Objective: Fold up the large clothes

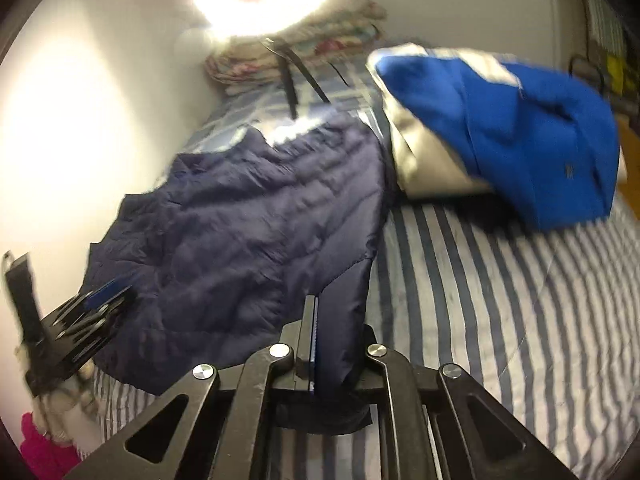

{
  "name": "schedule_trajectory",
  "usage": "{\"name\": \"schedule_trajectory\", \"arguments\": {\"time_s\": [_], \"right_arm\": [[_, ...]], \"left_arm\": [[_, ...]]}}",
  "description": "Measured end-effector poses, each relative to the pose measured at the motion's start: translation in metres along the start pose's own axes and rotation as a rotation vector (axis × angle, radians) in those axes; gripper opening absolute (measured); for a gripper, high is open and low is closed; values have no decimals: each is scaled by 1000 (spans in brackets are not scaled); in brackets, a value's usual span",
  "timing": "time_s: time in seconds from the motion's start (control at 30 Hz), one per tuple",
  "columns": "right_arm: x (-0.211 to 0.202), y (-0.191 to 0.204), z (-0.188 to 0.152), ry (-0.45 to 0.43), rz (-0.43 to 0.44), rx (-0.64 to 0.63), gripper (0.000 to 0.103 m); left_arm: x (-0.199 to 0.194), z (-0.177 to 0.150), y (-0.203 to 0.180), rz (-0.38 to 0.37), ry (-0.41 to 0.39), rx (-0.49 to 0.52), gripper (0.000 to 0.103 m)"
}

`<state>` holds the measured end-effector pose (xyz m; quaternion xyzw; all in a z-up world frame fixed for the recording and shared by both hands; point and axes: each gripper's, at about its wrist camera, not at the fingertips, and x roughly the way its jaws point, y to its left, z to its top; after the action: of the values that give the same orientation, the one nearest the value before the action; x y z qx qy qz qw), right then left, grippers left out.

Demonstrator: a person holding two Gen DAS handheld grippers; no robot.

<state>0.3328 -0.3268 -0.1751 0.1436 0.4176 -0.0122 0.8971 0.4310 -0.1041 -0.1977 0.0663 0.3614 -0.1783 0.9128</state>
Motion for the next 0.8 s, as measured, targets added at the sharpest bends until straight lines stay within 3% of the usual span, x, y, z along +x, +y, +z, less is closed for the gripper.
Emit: {"name": "schedule_trajectory", "arguments": {"time_s": [0.17,0.4,0.6,0.8], "right_arm": [[-23,35,15,-63,-15,-97,4],[-45,93,29,-127,-2,-215,2],[-49,172,40,-168,64,-337,2],[-25,254,36,-157,154,-412,2]], "left_arm": [[-79,-36,9,-9,-75,-38,41],[-150,-87,22,-12,-120,-110,41],[-201,-113,41,35,-184,-149,41],[-234,-137,63,84,-216,-194,41]]}}
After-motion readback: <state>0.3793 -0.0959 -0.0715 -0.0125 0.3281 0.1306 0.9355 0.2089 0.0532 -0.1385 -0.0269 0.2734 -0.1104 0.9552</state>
